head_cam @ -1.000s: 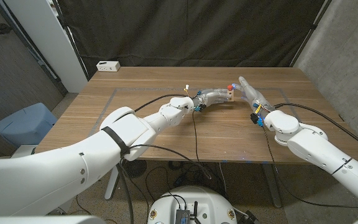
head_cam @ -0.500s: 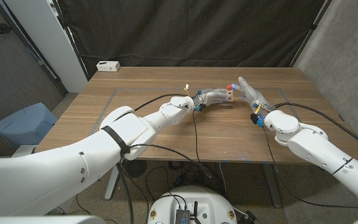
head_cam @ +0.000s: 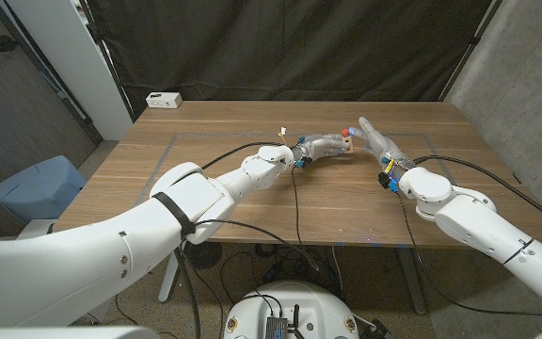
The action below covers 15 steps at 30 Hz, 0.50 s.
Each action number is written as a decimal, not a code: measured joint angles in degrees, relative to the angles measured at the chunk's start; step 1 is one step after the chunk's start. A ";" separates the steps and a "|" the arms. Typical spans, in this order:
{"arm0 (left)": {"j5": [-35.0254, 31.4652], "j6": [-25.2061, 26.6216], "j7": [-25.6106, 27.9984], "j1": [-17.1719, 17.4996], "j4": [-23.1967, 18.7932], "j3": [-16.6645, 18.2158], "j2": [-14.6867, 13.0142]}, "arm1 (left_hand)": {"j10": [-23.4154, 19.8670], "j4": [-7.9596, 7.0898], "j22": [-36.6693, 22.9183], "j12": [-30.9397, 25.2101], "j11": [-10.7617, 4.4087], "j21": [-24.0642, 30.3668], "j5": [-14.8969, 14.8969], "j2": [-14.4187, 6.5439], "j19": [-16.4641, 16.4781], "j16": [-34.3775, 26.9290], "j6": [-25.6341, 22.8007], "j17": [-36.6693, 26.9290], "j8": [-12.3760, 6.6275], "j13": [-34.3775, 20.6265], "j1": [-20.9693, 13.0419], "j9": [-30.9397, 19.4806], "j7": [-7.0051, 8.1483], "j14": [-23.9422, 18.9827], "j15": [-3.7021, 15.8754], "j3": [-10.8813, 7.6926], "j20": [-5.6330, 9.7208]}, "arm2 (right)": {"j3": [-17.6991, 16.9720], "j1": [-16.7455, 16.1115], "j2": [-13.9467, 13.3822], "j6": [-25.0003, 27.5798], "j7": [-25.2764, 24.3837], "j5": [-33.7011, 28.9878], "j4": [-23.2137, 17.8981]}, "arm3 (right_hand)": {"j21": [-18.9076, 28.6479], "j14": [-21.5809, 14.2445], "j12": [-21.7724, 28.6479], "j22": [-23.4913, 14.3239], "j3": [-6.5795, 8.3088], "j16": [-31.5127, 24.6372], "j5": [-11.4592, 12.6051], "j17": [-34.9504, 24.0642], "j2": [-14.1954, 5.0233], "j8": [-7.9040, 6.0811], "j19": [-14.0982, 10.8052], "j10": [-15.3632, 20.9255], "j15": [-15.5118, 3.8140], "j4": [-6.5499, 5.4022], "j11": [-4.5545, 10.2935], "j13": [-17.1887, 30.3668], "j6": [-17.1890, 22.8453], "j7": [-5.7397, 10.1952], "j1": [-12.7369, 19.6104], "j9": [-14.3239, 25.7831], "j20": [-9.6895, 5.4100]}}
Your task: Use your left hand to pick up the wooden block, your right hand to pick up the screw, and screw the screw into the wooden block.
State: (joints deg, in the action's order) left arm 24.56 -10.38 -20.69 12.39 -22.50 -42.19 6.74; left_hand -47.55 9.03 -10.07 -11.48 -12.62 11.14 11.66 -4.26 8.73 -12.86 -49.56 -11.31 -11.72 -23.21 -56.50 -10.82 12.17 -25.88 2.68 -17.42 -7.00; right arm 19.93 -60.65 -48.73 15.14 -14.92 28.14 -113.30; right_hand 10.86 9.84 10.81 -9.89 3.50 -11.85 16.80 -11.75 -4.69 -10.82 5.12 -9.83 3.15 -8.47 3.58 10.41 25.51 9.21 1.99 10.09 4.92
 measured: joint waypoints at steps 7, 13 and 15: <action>0.03 0.21 0.05 0.12 -0.38 -0.02 -0.08 | 0.00 0.00 0.01 0.00 0.00 0.00 -0.02 0.00 0.07 0.00 0.07 0.00 0.01 -0.30 0.00 0.13 -0.07 0.00 0.00 0.00 0.07 | 0.34 0.01 -0.12 0.28 0.34 -0.06 -0.45 | 0.00 0.00 0.00 0.00 0.00 0.00 0.00 0.00 0.00 -0.18 0.00 0.00 0.00 0.00 0.00 0.00 0.38 0.03 0.00 0.03 0.00; 0.05 0.48 0.14 0.25 -0.71 -0.03 -0.20 | 0.01 0.00 0.00 0.01 0.00 0.00 -0.03 0.01 0.08 0.00 0.06 0.00 0.01 -0.01 0.00 0.09 -0.06 0.00 0.00 0.00 0.07 | 0.34 -0.03 -0.34 0.45 0.33 -0.13 -0.71 | 0.00 0.00 0.00 0.00 0.00 0.00 0.00 0.00 0.00 -0.18 0.00 0.00 0.00 0.00 0.00 0.00 0.38 0.02 0.00 0.03 0.00; 0.05 0.61 0.21 0.28 -0.83 -0.05 -0.24 | 0.01 0.00 0.01 0.00 0.00 -0.01 -0.07 0.01 0.08 0.00 0.06 0.00 0.01 -0.01 0.00 0.06 -0.06 0.00 0.00 0.00 0.07 | 0.34 -0.16 -0.42 0.50 0.32 -0.14 -0.81 | 0.00 0.00 0.00 0.00 0.00 0.00 0.00 0.00 0.00 -0.18 0.00 0.00 0.00 0.00 0.00 0.00 0.38 0.02 0.00 0.03 0.00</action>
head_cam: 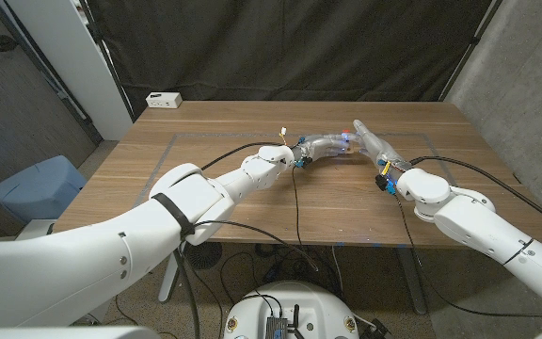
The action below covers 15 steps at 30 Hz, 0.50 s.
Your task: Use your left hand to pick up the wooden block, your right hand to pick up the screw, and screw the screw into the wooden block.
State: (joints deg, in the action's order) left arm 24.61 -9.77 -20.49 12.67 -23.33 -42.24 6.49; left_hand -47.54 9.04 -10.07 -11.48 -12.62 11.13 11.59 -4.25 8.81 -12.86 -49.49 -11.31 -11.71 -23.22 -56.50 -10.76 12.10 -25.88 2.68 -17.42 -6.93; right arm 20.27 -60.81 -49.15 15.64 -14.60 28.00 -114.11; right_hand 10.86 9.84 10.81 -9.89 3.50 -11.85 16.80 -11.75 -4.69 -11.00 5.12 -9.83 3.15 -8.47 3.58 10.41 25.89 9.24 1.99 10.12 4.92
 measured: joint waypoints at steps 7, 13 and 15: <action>-0.02 0.41 0.18 0.08 -0.50 -0.12 -0.19 | 0.01 0.01 -0.01 -0.19 0.00 0.00 0.08 0.00 0.00 0.00 0.00 0.00 0.00 -0.01 0.00 -0.07 0.00 0.00 0.00 0.01 0.01 | -0.36 -0.52 -0.34 0.19 -0.37 0.12 -0.49 | 0.00 0.00 0.00 0.00 0.00 0.00 0.00 0.00 0.00 0.00 0.00 0.00 0.00 0.00 0.00 0.00 0.00 0.00 0.00 0.00 0.00; -0.10 0.72 0.28 0.09 -0.85 -0.23 -0.31 | 0.02 0.04 -0.03 -0.19 0.00 0.01 0.08 0.00 0.01 0.00 0.00 0.00 0.00 -0.04 0.00 -0.06 0.00 0.00 0.00 0.04 0.01 | -1.58 -1.56 -1.07 0.45 -0.95 0.48 -1.14 | 0.00 0.00 0.00 0.00 0.00 0.00 0.00 0.00 0.00 0.00 0.00 0.00 0.00 0.00 0.00 0.00 0.00 -0.01 0.00 0.00 0.00; -0.12 0.75 0.32 0.09 -0.93 -0.27 -0.34 | 0.02 0.04 -0.03 -0.19 0.00 0.01 0.08 0.00 0.01 0.00 0.00 0.00 0.00 -0.04 0.00 -0.06 0.00 0.00 0.00 0.04 0.01 | -1.89 -1.76 -1.26 0.49 -1.07 0.58 -1.30 | 0.00 0.00 0.00 0.00 0.00 0.00 0.00 0.00 0.00 0.19 0.00 0.00 0.00 0.00 0.00 0.00 0.00 -0.01 0.00 0.00 0.00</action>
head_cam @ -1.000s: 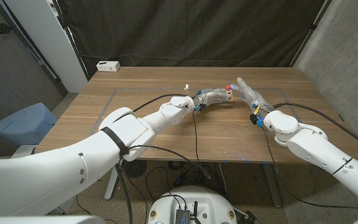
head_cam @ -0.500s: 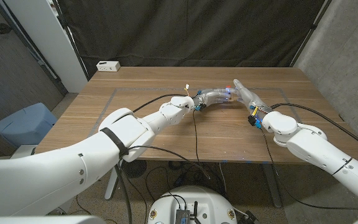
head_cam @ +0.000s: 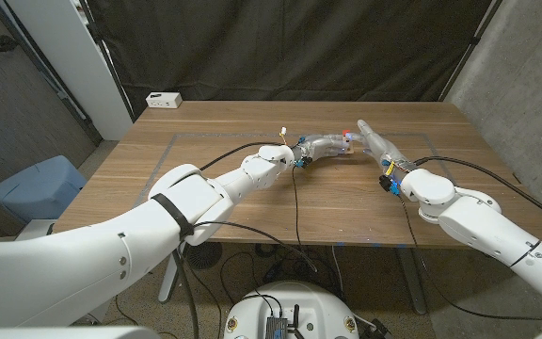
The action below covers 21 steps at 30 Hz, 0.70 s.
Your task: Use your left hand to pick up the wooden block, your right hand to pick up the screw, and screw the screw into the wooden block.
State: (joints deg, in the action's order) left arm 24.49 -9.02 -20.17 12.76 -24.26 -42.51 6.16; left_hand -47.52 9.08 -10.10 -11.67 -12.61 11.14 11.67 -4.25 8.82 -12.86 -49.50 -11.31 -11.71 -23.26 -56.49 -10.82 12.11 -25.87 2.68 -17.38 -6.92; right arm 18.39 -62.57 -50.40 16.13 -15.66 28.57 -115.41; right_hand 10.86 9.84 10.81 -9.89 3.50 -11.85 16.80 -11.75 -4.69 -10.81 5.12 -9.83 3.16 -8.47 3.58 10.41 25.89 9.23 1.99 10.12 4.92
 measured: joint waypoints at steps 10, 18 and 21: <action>-0.29 0.17 0.08 -0.08 -0.23 -0.32 -0.03 | -0.14 0.07 0.00 0.02 0.14 0.00 -0.01 0.00 0.00 0.00 0.00 0.00 0.00 -0.01 0.00 0.01 0.00 0.00 0.00 0.07 0.00 | -1.59 -1.20 -0.81 0.07 -0.55 0.54 -0.48 | 0.00 0.00 0.00 0.00 0.00 0.00 0.00 0.00 0.00 0.03 -0.53 0.00 0.00 0.00 0.00 0.00 0.00 0.00 0.00 0.00 0.10; -0.40 0.04 0.07 -0.42 0.20 -0.52 0.17 | -0.13 0.03 0.01 0.07 0.15 0.00 -0.01 0.00 0.00 0.00 0.00 0.00 0.00 0.00 0.00 0.05 0.00 0.00 0.00 0.03 0.00 | -2.61 -1.83 -1.28 -0.45 -0.62 0.81 -0.45 | 0.00 0.00 0.00 0.00 0.00 0.00 0.00 0.00 0.00 0.03 -0.53 0.00 0.00 0.00 0.00 0.00 -0.54 0.09 0.00 0.01 0.10; -0.41 -0.13 0.07 -0.48 0.38 -0.56 0.25 | -0.11 0.03 0.01 0.07 0.16 -0.01 -0.02 0.00 0.00 0.00 0.00 0.00 0.00 0.01 0.00 0.05 0.00 0.00 0.00 0.03 0.00 | -2.88 -2.00 -1.40 -0.59 -0.66 0.87 -0.31 | 0.00 0.00 0.00 0.00 0.00 0.00 0.00 0.00 0.00 0.26 -0.53 0.00 0.00 0.00 0.00 0.00 -0.64 -0.01 0.00 0.01 0.10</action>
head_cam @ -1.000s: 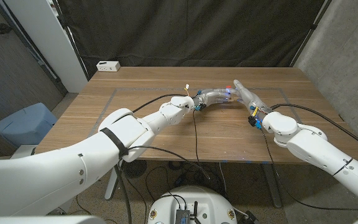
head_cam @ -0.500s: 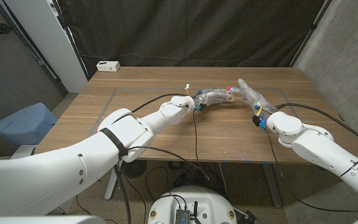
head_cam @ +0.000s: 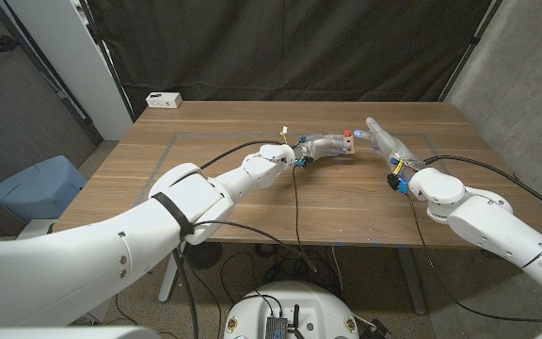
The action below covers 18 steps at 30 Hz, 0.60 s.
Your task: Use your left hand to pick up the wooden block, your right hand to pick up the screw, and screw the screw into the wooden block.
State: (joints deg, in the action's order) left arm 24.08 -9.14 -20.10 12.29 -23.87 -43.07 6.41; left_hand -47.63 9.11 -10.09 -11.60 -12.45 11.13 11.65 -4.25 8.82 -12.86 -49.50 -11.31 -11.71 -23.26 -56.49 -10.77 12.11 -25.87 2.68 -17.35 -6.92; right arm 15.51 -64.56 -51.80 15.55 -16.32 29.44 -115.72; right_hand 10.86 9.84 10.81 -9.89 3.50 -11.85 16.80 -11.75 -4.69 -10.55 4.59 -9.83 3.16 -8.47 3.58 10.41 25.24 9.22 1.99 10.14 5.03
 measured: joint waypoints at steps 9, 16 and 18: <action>-0.04 -0.79 -0.07 -0.36 1.00 -0.08 0.38 | 0.08 -0.01 0.02 0.11 0.06 -0.01 -0.01 0.00 0.00 0.00 0.00 0.00 0.00 0.01 0.00 -0.01 0.00 0.00 0.00 -0.01 0.00 | -0.69 -0.15 -0.33 -0.37 0.26 0.21 0.71 | 0.00 0.00 0.00 0.00 0.00 0.00 0.00 0.00 0.00 0.40 0.00 0.00 0.00 0.00 0.00 0.00 -0.92 0.11 0.00 0.00 0.00; -0.07 -1.74 -0.47 -0.73 2.23 -0.10 0.76 | 0.08 -0.03 0.02 0.08 0.06 -0.01 -0.02 0.00 -0.01 0.00 0.00 0.00 0.00 0.03 0.00 -0.02 0.00 0.00 0.00 -0.03 -0.01 | -0.77 0.46 -0.49 -0.60 1.20 0.40 1.55 | 0.00 0.00 0.00 0.00 0.00 0.00 0.00 0.00 0.00 0.40 0.01 0.00 0.00 0.00 0.00 0.00 -1.56 -0.14 0.00 0.00 0.00; -0.08 -2.10 -0.71 -0.82 2.56 -0.10 0.85 | 0.09 -0.03 0.02 -0.07 0.06 -0.01 -0.07 0.00 -0.01 0.00 0.00 0.00 0.00 0.03 0.00 -0.03 0.00 0.00 0.00 -0.03 -0.01 | -0.77 0.73 -0.52 -0.71 1.63 0.42 1.80 | 0.00 0.00 0.00 0.00 0.00 0.00 0.00 0.00 0.00 0.51 0.01 0.00 0.00 0.00 0.00 0.00 -1.86 -0.19 0.00 0.01 0.00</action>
State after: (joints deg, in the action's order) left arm 24.00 -11.24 -20.81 11.46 -21.31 -43.17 7.27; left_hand -47.55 9.08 -10.07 -11.67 -12.39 11.13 11.58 -4.24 8.81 -12.87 -49.50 -11.31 -11.71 -23.22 -56.49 -10.79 12.11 -25.87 2.68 -17.38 -6.92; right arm 14.74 -63.83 -52.32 14.84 -14.69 29.86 -113.91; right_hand 10.86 9.84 10.81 -9.89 3.50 -11.85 16.80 -11.75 -4.69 -10.04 4.59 -9.83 3.16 -8.47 3.58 10.41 23.38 9.03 1.99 10.14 5.02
